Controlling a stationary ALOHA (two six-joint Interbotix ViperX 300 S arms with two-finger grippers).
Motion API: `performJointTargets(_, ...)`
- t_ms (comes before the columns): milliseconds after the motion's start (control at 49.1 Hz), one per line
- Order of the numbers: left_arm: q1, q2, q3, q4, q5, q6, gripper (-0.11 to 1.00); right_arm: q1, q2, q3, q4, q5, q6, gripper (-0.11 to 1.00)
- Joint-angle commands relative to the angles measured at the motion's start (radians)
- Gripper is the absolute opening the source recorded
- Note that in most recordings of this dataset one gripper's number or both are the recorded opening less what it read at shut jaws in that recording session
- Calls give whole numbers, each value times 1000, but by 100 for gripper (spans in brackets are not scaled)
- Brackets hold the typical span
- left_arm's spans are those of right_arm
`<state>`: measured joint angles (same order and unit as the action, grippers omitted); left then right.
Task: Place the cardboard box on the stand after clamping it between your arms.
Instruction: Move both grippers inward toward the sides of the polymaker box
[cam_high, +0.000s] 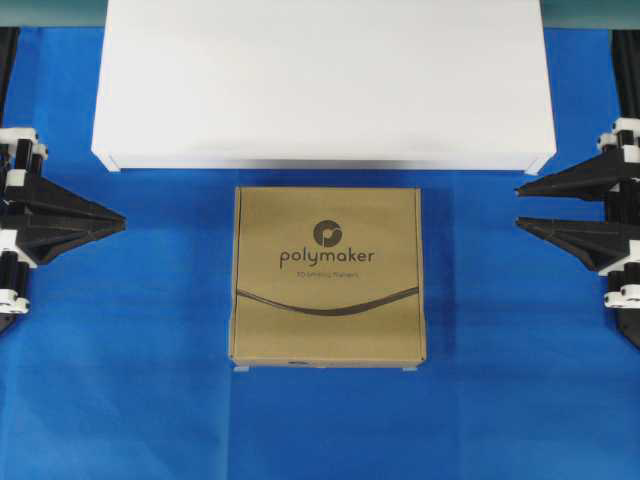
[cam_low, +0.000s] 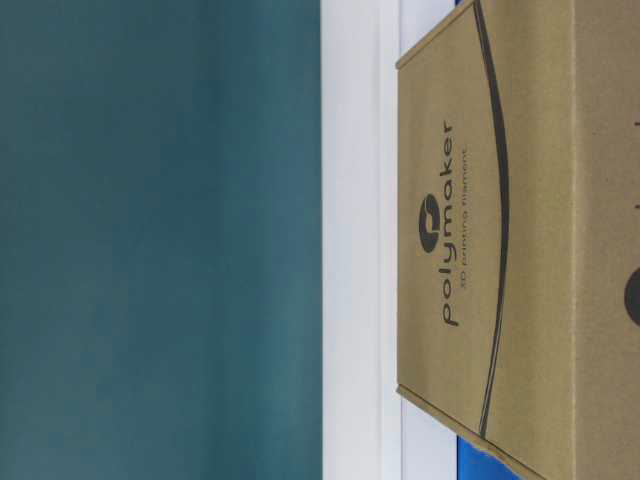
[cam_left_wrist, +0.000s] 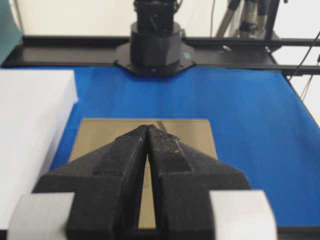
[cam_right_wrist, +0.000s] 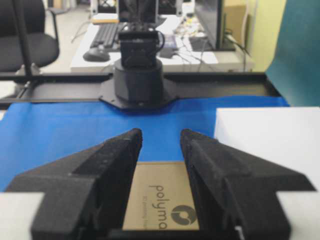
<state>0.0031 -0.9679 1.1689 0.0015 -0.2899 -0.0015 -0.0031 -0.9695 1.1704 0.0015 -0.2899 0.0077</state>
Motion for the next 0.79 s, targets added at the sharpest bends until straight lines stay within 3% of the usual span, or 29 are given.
performJointTargets(0, 0, 54, -38, 41, 40, -15, 5, -5, 18, -17, 5, -5, -3, 14)
performJointTargets(61, 0, 81, -64, 41, 87, -18, 5, -8, 31, -32, 32, 58, 0, 15)
performJointTargets(204, 0, 160, -109, 43, 187, -20, 0, -11, 77, -78, 46, 298, 14, 1)
performJointTargets(448, -2, 308, -158, 43, 351, -17, 0, -11, 229, -153, 44, 664, 20, 1)
performJointTargets(774, 3, 483, -238, 43, 523, -12, 0, -12, 428, -206, 25, 833, 15, 5)
